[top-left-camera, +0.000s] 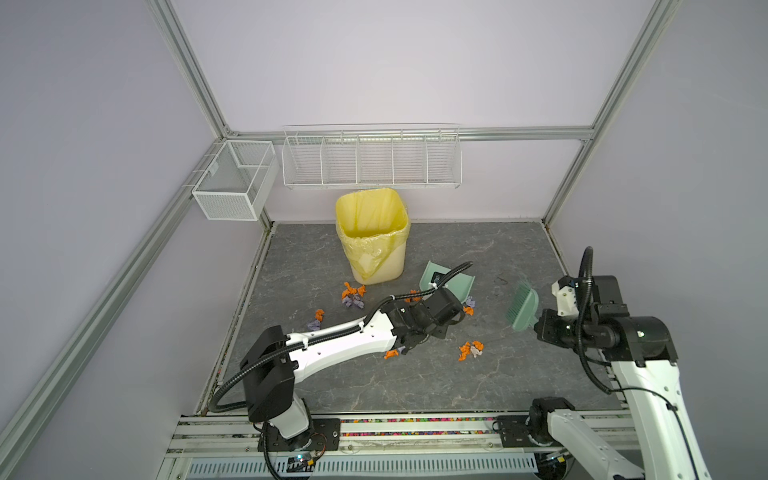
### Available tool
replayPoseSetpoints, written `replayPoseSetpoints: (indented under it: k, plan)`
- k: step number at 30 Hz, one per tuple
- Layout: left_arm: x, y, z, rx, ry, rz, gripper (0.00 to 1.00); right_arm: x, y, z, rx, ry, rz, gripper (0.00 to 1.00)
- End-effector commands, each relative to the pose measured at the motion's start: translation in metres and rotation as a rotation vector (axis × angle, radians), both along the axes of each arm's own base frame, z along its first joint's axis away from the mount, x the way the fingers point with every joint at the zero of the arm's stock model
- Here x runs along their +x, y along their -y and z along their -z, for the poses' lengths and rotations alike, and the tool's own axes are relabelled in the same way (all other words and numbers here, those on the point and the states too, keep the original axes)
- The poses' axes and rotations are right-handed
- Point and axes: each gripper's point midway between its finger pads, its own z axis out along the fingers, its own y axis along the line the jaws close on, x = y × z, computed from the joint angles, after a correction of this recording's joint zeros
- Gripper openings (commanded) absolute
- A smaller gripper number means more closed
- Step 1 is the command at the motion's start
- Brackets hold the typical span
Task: Sweep away the paper scraps from the table
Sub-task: 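Drag the dustpan nearer with the left gripper while the right lowers the brush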
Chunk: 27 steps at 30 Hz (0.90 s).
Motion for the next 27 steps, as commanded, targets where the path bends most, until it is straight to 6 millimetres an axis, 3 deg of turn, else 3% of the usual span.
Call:
replayPoseSetpoints:
  k: [1,9,16,27]
  plan:
    - [-0.009,-0.014,-0.016,-0.008,0.035,0.002,0.1,-0.01,0.006,0.009,-0.042,-0.048,0.011,0.07]
    - [-0.036,-0.034,-0.008,0.006,-0.002,0.03,0.1,-0.007,0.0,0.023,-0.077,-0.152,-0.059,0.07]
    - [-0.064,-0.04,0.012,0.048,-0.045,0.08,0.1,-0.006,-0.006,0.04,-0.123,-0.25,-0.121,0.07]
    - [-0.096,-0.053,0.039,0.103,-0.132,0.171,0.1,0.002,-0.007,0.05,-0.2,-0.325,-0.152,0.07]
